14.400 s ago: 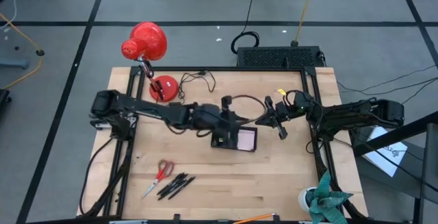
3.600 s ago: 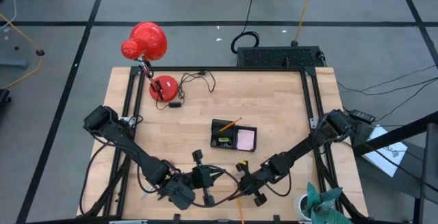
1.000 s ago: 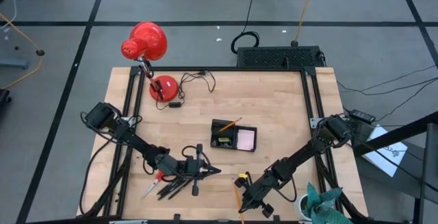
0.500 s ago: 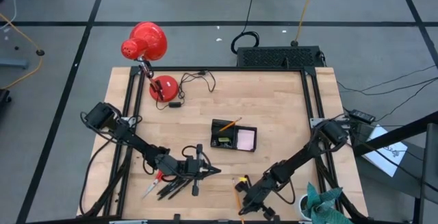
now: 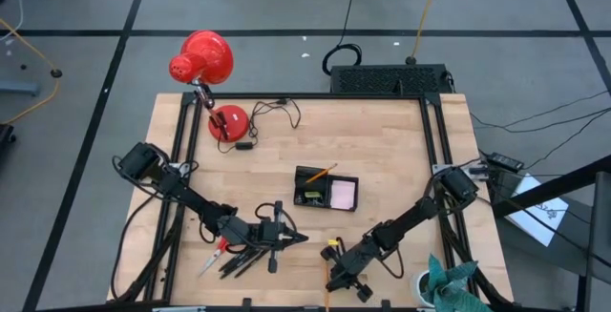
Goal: Pick and place office supplies into organizer
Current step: Put the orange pencil into the desk organizer
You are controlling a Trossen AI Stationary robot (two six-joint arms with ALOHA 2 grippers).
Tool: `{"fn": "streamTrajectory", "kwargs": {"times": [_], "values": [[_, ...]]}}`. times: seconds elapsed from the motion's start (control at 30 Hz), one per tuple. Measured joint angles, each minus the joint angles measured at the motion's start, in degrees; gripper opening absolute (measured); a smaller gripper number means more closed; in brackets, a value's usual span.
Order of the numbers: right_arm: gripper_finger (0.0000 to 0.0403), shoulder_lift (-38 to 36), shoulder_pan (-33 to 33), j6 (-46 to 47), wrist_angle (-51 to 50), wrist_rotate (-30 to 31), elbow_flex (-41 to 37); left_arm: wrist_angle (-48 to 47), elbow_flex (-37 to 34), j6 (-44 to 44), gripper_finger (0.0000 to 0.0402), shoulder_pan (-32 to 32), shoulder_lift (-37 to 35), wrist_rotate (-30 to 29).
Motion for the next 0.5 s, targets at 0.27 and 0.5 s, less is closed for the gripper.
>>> {"fn": "streamTrajectory", "kwargs": {"times": [0.27, 0.5], "values": [[0.0000, 0.00, -4.16, -3.67, -0.55, 0.97, 0.00, 0.01, 0.00, -1.01, 0.0007, 0.00, 0.00, 0.00], [0.0000, -0.02, -7.31, -6.33, -0.43, 0.46, 0.00, 0.01, -0.01, -1.01, 0.0017, 0.00, 0.00, 0.00]]}}
